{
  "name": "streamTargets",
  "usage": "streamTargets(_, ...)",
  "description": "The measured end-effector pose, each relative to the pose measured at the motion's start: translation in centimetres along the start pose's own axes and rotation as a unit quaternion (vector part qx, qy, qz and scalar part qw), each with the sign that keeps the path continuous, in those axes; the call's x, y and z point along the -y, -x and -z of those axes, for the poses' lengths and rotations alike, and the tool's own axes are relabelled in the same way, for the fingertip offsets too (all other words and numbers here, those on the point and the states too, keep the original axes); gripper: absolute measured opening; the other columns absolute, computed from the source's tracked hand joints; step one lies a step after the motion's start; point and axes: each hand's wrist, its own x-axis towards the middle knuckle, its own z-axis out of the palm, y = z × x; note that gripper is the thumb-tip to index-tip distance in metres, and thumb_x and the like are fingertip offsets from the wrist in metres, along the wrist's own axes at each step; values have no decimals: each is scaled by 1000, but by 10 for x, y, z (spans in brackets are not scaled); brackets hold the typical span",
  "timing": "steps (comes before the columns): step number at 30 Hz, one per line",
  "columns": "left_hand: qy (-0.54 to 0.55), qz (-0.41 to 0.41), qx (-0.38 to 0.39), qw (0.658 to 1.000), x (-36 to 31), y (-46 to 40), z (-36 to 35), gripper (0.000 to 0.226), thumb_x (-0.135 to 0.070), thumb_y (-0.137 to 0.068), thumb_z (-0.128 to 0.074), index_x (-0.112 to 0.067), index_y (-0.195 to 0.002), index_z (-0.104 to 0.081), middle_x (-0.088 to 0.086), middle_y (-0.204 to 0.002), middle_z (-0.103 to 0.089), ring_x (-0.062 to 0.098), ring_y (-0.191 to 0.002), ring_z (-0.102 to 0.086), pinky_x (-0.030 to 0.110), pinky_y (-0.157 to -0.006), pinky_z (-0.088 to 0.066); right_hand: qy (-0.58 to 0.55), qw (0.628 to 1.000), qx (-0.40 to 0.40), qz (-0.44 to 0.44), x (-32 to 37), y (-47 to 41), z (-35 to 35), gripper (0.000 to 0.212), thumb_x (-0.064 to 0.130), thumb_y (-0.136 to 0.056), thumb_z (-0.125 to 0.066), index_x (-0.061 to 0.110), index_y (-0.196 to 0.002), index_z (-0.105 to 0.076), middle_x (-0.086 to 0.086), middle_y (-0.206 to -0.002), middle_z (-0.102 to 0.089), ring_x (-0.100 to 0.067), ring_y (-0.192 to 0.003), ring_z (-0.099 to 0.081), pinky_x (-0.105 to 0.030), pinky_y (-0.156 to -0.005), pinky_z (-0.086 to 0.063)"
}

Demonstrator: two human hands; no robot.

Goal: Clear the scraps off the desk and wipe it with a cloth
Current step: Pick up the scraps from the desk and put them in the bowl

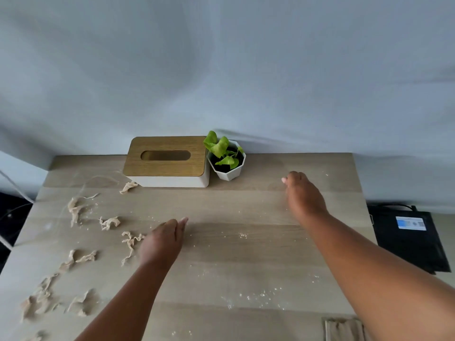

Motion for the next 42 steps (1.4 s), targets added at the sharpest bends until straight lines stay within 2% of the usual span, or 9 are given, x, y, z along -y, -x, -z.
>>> streamTargets(6, 8, 7, -12, 1000, 0, 19, 5, 52, -52, -101, -53, -18, -61, -47, 0, -56, -57, 32, -55, -60, 31, -49, -40, 39, 998, -17, 47, -1, 26, 10, 42, 47, -107, -43, 9, -93, -56, -4, -79, -54, -28, -69, -56, -35, -57, -39)
streamTargets(11, 58, 38, 14, 998, -1, 32, 11, 48, -58, -96, -59, -20, -67, -48, -8, -52, -48, 14, -49, -44, 28, -46, -26, -33, 998, -23, 44, 4, 55, 12, 35, 40, -105, -53, 14, -84, -45, -5, -76, -49, -28, -69, -49, -34, -60, -31)
streamTargets(16, 128, 67, 29, 989, -9, 47, 18, 37, -52, -94, -66, -26, -71, -51, -8, -56, -56, 2, -55, -49, 25, -48, -30, -157, 987, -19, 8, 13, 87, 11, 19, 28, -103, -59, 12, -92, -56, -1, -84, -62, -23, -65, -58, -33, -61, -45)
streamTargets(23, 248, 51, 75, 964, -19, 71, 26, 24, -34, -99, -67, -21, -79, -61, -7, -68, -72, 10, -45, -62, 23, -43, -45, -436, 888, 8, -145, 25, 135, 8, 15, 21, -106, -52, 17, -95, -61, -5, -92, -70, -24, -53, -71, -41, -44, -59)
streamTargets(27, 404, 151, 74, 899, -34, 88, 27, 25, -28, -99, -67, -8, -84, -63, 5, -58, -62, 15, -39, -48, 24, -40, -34, -463, 868, 7, -180, 26, 166, 6, 24, 32, -105, -55, 16, -88, -60, -7, -76, -68, -19, -38, -57, -29, -35, -45)
streamTargets(30, 493, 208, 73, 842, -47, 102, 25, 34, -35, -104, -59, -4, -89, -62, 0, -56, -46, 11, -42, -36, 20, -42, -27, -426, 888, -8, -173, 25, 187, 0, 34, 35, -105, -52, 9, -83, -58, -4, -75, -67, -25, -53, -61, -40, -52, -53)
streamTargets(32, 507, 221, 79, 829, -54, 111, 23, 39, -40, -105, -54, -5, -88, -60, -2, -56, -42, 9, -44, -34, 21, -42, -26, -398, 901, -6, -174, 23, 198, -3, 38, 37, -106, -49, 13, -78, -56, -2, -76, -67, -28, -69, -61, -40, -68, -51)
streamTargets(36, 502, 237, 100, 825, -63, 132, 11, 44, -45, -106, -49, -8, -85, -61, -5, -57, -41, 9, -44, -32, 21, -43, -24, -394, 897, -6, -198, 20, 219, -12, 46, 47, -107, -43, 22, -68, -45, 3, -61, -51, -18, -62, -51, -34, -58, -37)
streamTargets(42, 491, 295, 191, 797, -79, 156, -11, 13, -14, -88, -55, -12, -76, -59, 0, -54, -43, 14, -41, -31, 20, -45, -20, -459, 854, 21, -242, 20, 250, -27, 38, 27, -107, -44, 14, -72, -45, -5, -67, -47, -23, -66, -47, -36, -65, -34)
